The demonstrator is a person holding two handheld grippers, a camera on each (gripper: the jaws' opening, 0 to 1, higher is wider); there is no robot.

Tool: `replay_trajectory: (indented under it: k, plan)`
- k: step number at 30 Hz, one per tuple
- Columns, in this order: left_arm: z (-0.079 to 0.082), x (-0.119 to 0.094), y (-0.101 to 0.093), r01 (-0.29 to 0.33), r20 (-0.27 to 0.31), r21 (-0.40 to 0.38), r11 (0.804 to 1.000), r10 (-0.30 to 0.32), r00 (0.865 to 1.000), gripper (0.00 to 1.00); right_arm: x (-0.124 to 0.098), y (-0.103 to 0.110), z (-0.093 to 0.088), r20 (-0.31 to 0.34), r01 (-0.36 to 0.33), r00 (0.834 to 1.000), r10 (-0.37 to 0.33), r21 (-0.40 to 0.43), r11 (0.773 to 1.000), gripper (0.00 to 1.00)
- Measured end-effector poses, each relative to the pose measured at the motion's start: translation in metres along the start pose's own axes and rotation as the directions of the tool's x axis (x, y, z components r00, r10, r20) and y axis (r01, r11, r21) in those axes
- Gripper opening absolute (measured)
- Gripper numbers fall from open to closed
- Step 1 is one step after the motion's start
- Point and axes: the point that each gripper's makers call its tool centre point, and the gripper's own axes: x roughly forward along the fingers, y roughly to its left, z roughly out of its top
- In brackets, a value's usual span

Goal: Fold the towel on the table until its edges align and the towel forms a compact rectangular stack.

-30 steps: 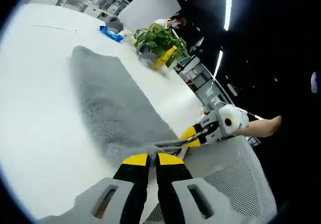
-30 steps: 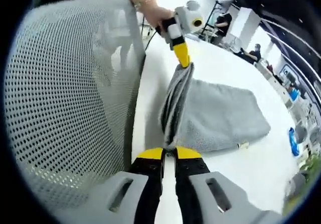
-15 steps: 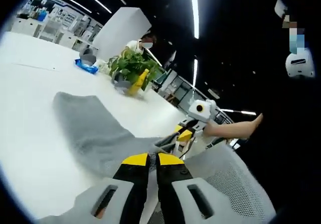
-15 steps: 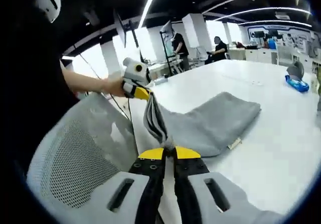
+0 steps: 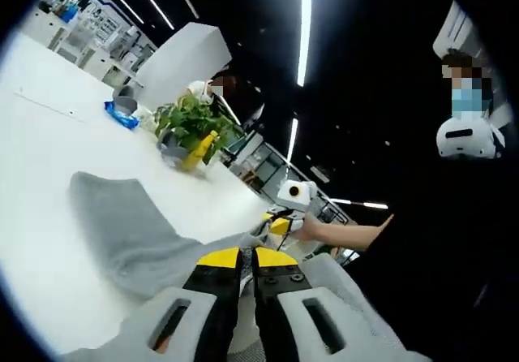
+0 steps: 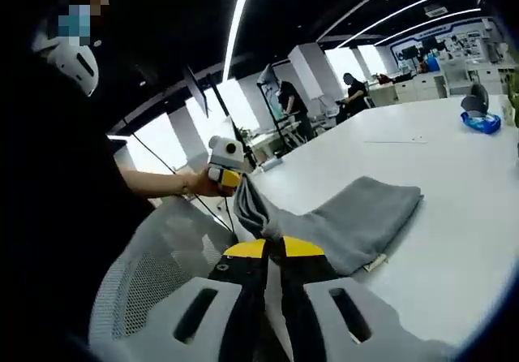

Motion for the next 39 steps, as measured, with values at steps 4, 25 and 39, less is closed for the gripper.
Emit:
replay_trajectory:
  k: [4,25,39]
  plan:
    - [0.007,-0.001,-0.011,0.054,0.033,-0.028,0.998,-0.053,0.998,0.05,-0.004,0.005,0.010,0.056,-0.021,0.998,0.019,0.044,0.999,0.02]
    - [0.026,-0.006,-0.061,0.287,0.125,-0.052,0.957,-0.279,0.952,0.05,-0.012,0.045,0.043,0.186,-0.162,0.974,0.132,0.156,0.974,0.02]
    - [0.026,-0.007,-0.044,0.219,0.130,-0.083,0.972,-0.207,0.970,0.05,-0.006,0.039,0.038,0.155,-0.150,0.980,0.121,0.190,0.970,0.02]
